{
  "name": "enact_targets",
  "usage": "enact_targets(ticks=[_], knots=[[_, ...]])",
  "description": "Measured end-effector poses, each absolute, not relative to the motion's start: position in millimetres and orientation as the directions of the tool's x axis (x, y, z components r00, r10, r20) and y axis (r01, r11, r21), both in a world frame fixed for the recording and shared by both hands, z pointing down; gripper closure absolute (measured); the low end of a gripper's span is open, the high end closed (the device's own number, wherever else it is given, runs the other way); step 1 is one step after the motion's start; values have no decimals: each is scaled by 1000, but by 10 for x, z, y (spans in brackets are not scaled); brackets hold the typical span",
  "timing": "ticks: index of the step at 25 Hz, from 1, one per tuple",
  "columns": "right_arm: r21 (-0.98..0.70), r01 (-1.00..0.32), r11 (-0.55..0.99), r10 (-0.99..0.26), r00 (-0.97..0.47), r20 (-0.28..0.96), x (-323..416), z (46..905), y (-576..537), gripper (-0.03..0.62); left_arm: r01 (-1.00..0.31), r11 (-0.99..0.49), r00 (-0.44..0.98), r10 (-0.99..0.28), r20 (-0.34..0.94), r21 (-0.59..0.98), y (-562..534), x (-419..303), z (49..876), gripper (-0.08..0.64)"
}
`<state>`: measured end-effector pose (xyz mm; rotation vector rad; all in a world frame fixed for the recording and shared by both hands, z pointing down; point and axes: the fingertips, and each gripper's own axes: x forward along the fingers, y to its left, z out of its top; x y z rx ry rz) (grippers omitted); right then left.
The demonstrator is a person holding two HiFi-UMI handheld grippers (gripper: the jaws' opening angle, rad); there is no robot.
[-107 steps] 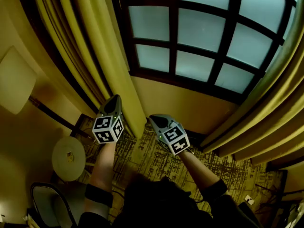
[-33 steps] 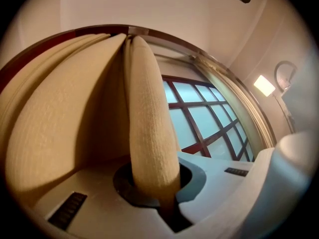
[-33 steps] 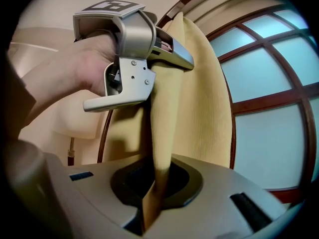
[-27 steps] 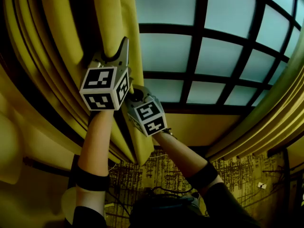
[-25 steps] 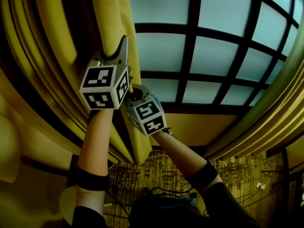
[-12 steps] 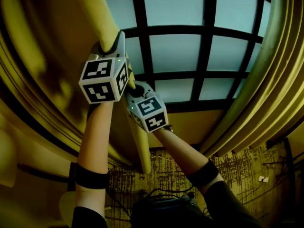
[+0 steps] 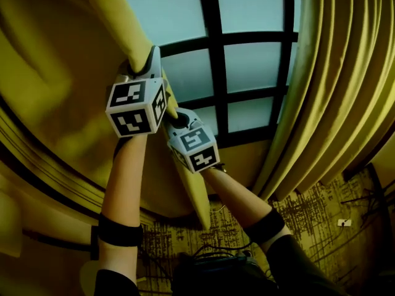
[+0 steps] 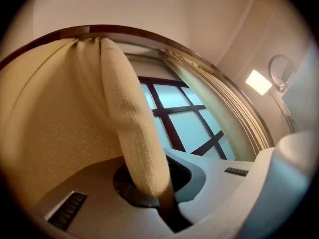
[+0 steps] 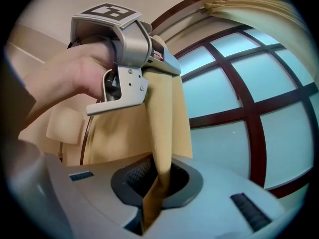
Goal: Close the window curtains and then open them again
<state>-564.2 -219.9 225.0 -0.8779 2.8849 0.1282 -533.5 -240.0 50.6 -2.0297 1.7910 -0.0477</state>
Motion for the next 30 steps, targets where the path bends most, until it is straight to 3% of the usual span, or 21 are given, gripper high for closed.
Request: enact_targets(ticks=[16, 30], knots=[[39, -646, 762, -638, -760, -120, -3718, 2318, -2781, 572, -930, -147, 229, -949, -215, -338, -2942, -3393, 544, 560], [33, -674, 738, -671, -738, -70, -3879, 2401, -2843, 572, -916, -228, 299, -936, -184, -329, -2969, -3525, 635, 560]])
